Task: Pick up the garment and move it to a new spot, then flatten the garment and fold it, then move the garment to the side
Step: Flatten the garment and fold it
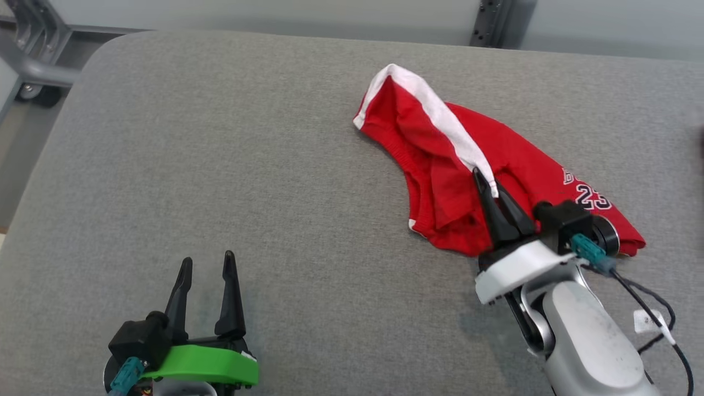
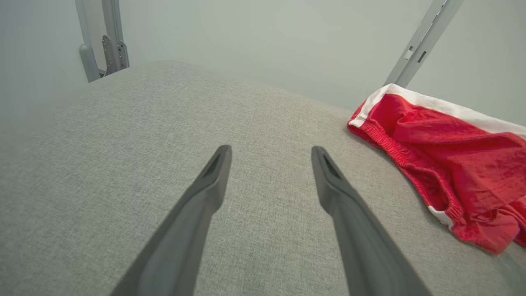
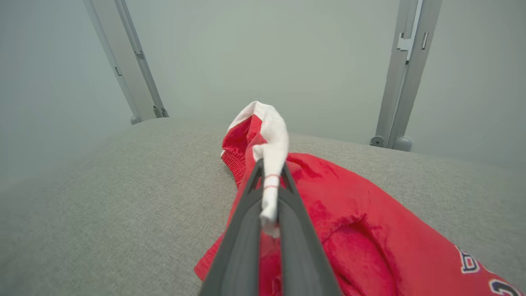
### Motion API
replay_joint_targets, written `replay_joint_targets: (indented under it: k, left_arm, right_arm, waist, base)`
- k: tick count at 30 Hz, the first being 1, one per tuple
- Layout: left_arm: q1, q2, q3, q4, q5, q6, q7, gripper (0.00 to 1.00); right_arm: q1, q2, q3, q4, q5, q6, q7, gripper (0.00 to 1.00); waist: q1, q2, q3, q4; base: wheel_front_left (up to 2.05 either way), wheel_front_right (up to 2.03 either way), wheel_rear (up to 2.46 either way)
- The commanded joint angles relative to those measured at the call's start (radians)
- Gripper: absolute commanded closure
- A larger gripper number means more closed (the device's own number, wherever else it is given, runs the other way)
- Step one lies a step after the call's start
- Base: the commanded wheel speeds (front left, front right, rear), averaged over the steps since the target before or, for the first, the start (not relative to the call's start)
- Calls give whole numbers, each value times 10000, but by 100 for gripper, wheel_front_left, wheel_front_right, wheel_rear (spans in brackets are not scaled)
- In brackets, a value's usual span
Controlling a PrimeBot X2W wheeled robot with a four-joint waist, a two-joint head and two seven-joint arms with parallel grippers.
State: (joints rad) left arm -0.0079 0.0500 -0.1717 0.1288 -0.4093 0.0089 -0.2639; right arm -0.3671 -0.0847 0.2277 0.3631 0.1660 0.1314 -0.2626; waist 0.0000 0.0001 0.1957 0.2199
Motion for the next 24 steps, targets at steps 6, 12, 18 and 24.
replay_joint_targets:
  k: [6, 12, 18, 24]
  left_arm:
    - [171, 14, 151, -6, 236, -72, -2, 0]
    - [101, 15, 147, 25, 324, -117, -2, 0]
    - [-61, 18, 131, 134, 358, -185, -2, 0]
    - [-192, 18, 99, 210, 379, -231, -2, 0]
  right_arm:
    - [1711, -555, -127, -2083, 137, -15, 539, 100]
    - [2439, -1134, -706, -3063, 486, -15, 1213, 100]
    - [1987, -1860, -813, -2295, 653, -14, 1594, 100]
    - [1003, -2386, -514, -512, 666, -15, 1204, 100]
  waist:
    - [0, -1, -466, -1474]
    - [0, -1, -512, -2007]
    - [0, -1, -412, -2059]
    - [0, -1, -282, -1972]
  base:
    - [0, 0, 0]
    - [0, 0, 0]
    - [0, 0, 0]
    - [0, 0, 0]
